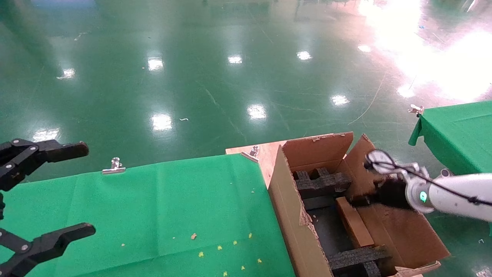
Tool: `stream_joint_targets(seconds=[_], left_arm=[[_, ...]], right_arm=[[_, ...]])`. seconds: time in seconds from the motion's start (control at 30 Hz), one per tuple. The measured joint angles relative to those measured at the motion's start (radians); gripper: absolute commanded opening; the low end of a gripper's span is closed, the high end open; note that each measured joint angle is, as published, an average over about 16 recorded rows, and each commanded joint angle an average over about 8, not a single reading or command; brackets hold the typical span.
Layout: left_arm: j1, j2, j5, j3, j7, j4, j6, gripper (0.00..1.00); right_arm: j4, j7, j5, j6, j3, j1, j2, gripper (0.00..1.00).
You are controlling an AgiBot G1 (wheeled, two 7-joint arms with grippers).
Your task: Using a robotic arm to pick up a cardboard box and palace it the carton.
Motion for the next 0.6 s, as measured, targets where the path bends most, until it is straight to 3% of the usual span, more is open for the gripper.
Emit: stream_joint_targets(seconds=[0.3, 0.6], left_arm=[[0.0, 0.0, 0.0, 0.0, 0.0, 0.0, 0.0, 1.0], [0.0, 0.0, 0.0, 0.0, 0.0, 0.0, 0.0, 1.0]], right_arm=[[0.179, -0.051, -0.113, 0.063, 0.026, 0.093, 0.047, 1.0], [0.279, -0.18, -0.107, 0.159, 0.052, 0.111, 0.031, 1.0]])
